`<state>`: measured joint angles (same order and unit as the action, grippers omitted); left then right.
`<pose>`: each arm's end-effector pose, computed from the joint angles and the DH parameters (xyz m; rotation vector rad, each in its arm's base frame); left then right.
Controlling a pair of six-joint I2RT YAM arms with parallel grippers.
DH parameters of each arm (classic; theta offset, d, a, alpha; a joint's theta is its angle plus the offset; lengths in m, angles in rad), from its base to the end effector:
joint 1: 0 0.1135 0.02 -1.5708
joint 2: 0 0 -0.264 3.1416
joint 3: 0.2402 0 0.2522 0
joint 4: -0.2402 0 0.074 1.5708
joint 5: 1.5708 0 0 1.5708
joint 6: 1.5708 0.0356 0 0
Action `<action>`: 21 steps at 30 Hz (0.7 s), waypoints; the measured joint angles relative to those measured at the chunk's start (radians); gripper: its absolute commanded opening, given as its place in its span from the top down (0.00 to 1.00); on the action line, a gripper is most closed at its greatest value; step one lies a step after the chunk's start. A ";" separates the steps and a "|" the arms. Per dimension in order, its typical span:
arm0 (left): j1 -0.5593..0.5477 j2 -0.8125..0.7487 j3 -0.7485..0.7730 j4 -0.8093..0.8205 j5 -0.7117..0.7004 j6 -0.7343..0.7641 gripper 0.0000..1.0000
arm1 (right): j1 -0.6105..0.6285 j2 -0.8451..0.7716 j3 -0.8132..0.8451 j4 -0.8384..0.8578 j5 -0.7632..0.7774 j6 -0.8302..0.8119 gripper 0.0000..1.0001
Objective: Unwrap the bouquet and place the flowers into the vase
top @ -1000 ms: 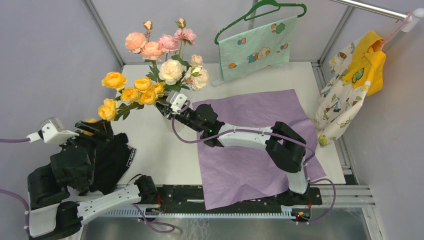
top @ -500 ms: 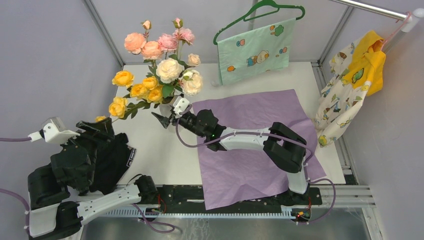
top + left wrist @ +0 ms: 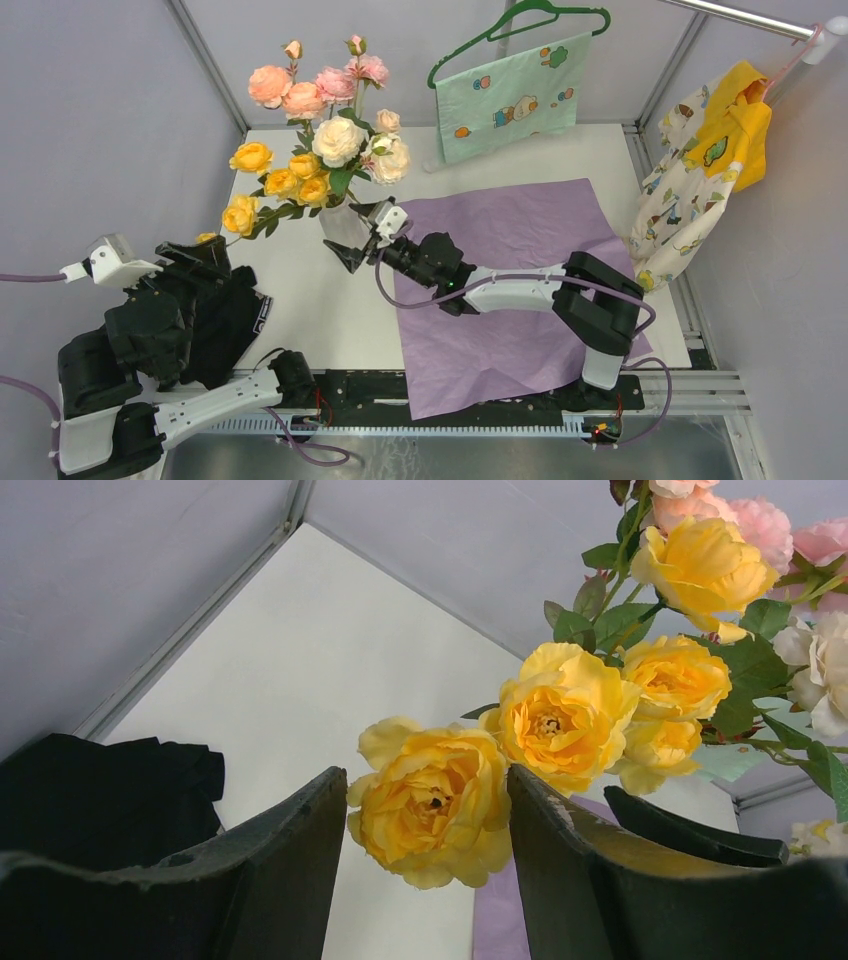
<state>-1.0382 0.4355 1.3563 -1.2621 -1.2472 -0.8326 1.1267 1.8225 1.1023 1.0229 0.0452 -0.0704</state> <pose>0.0095 0.0503 0.4276 -0.6036 1.5697 -0.2119 0.1793 0.3732 0.2854 -0.7092 1.1117 0.8775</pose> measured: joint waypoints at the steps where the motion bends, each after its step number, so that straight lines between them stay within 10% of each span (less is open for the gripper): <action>1: 0.000 0.000 0.000 0.000 0.000 0.000 0.34 | 0.002 -0.013 -0.021 0.009 0.000 0.006 0.11; 13: 0.000 -0.012 0.021 -0.007 0.000 0.000 0.34 | 0.064 -0.207 -0.364 -0.011 0.020 0.073 0.07; 21: 0.000 -0.042 0.027 -0.012 0.000 0.000 0.34 | 0.087 -0.420 -0.487 -0.240 0.319 0.087 0.05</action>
<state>-1.0382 0.3931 1.3830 -1.2739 -1.2469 -0.8322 1.2140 1.4021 0.6155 0.7834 0.3637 0.0170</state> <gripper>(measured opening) 0.662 0.939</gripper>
